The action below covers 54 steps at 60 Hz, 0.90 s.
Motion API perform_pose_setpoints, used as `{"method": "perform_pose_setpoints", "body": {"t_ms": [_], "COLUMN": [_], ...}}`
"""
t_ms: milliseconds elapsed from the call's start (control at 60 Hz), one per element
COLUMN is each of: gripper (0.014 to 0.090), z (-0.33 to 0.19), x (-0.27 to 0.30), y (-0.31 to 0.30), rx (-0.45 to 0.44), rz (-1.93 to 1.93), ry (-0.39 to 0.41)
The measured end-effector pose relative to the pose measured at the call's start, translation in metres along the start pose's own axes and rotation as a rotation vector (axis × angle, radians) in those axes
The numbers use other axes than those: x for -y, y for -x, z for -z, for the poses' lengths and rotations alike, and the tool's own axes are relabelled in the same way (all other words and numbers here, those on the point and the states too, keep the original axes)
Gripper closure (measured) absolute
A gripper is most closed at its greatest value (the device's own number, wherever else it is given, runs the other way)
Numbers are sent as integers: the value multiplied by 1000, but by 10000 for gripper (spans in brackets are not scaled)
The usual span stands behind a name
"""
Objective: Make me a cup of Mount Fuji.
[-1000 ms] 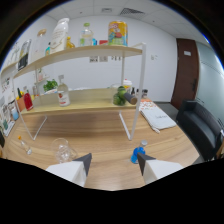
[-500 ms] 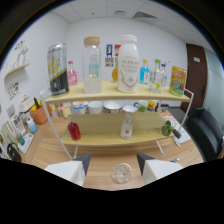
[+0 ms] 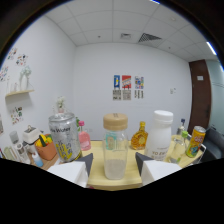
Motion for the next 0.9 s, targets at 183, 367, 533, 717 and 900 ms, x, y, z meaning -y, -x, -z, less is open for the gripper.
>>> {"method": "perform_pose_setpoints", "body": {"t_ms": [183, 367, 533, 717, 900], "gripper": [559, 627, 638, 648, 648], "z": [-27, -27, -9, 34, 71], "x": [-10, -8, 5, 20, -31], "y": [-2, -3, 4, 8, 7], "rx": [-9, -16, 7, 44, 59], "rz": [-71, -45, -4, -3, -14], "ry": [46, 32, 5, -52, -30]}}
